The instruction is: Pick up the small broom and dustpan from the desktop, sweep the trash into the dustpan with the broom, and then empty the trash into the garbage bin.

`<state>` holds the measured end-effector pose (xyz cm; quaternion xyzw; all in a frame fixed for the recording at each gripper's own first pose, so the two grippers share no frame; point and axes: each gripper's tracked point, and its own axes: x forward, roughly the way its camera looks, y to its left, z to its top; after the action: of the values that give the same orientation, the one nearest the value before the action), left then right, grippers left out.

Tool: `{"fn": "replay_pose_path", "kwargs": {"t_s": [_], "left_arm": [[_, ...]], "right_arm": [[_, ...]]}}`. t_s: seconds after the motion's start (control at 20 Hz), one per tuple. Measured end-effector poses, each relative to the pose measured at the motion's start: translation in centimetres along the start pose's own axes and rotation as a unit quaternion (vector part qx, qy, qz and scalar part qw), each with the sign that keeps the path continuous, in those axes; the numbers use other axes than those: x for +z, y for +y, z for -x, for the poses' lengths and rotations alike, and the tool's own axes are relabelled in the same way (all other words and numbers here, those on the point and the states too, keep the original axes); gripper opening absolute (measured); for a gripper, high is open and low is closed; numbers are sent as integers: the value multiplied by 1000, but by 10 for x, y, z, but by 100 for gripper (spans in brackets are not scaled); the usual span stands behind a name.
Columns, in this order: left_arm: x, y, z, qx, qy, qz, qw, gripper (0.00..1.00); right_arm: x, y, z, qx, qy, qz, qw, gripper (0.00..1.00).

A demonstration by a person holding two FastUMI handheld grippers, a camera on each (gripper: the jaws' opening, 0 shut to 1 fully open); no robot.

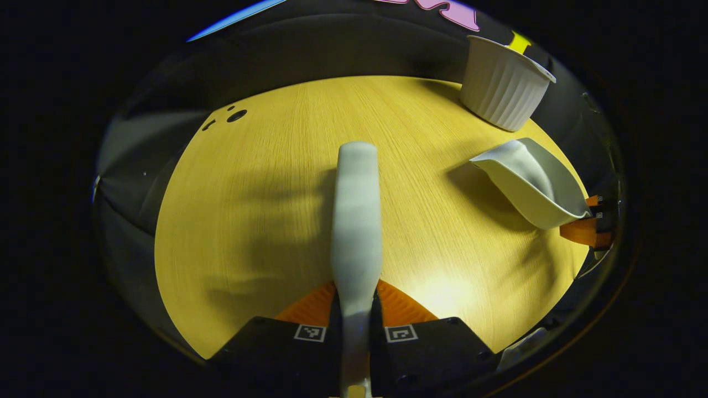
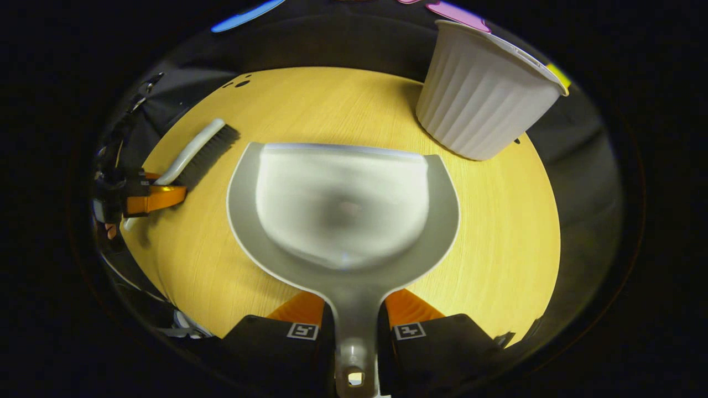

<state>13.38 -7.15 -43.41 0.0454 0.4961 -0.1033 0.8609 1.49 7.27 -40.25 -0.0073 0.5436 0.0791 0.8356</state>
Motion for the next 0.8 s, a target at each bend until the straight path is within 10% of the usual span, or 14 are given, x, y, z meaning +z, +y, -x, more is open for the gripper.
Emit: {"fn": "replay_pose_path", "kwargs": {"t_s": [0.8], "left_arm": [[-7,-1,-1,6,21,2,1000,33]], "right_arm": [[-15,0,-18,-6,28,3,1000,41]]}}
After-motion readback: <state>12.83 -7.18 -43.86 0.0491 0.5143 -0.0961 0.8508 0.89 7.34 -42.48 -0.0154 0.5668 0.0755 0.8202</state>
